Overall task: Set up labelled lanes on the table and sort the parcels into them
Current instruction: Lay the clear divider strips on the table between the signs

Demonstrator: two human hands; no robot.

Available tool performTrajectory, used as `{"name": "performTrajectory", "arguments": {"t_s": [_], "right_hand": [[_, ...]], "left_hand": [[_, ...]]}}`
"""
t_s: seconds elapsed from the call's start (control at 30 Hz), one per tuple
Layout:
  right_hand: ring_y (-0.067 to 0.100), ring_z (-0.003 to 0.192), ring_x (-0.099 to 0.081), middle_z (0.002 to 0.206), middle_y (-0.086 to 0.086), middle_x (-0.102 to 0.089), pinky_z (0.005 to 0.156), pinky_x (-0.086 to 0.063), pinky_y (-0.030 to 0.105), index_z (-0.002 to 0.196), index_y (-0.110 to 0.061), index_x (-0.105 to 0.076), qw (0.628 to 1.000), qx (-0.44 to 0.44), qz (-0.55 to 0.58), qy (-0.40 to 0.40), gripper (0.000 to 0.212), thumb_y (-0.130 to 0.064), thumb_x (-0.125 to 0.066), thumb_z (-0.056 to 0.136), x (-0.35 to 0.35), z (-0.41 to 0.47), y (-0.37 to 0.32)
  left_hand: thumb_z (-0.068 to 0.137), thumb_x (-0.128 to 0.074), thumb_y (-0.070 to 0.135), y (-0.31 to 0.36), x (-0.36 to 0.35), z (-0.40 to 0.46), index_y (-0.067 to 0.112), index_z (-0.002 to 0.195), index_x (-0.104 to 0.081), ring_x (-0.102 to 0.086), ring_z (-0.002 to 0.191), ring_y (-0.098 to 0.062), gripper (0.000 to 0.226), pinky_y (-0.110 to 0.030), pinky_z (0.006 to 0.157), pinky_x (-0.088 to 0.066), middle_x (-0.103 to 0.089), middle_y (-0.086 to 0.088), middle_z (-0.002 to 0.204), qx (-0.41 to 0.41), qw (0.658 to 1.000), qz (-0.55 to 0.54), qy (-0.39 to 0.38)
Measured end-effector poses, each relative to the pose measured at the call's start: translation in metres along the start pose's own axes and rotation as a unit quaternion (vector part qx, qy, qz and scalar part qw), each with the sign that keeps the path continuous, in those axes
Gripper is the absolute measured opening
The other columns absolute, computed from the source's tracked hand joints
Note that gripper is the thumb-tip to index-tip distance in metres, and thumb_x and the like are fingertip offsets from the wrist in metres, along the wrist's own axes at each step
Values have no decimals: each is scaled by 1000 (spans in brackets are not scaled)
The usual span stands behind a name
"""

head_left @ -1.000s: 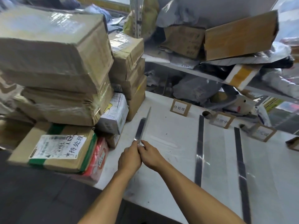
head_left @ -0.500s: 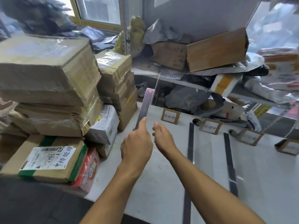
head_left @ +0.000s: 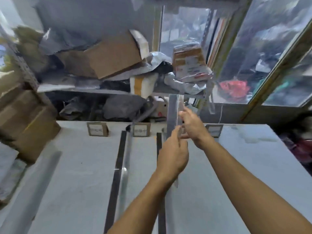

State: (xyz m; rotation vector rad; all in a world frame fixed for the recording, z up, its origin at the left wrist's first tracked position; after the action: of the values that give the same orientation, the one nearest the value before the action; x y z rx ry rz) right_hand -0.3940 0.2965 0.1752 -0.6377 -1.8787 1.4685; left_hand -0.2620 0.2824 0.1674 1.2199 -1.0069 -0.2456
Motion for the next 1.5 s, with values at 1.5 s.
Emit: {"name": "performTrajectory", "arguments": {"t_s": [1.5], "right_hand": [[27, 140, -42, 155, 8, -43, 105, -36, 35, 155, -20, -32, 972, -169, -161, -3, 60, -45, -44, 102, 150, 97, 202]], "left_hand": [[97, -53, 23, -59, -235, 101, 36, 153, -22, -46, 128, -16, 65, -21, 89, -40, -43, -3, 150, 216, 952, -137, -170]]}}
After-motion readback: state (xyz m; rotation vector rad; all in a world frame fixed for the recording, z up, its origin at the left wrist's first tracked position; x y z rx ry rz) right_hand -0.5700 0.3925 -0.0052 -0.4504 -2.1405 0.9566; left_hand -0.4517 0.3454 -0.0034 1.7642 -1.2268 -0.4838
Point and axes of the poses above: each hand's wrist, its own z-axis towards the middle knuckle, its own x-axis out of the back of the hand, y = z × x, the point moved 1 cm from there along z, towards the middle knuckle
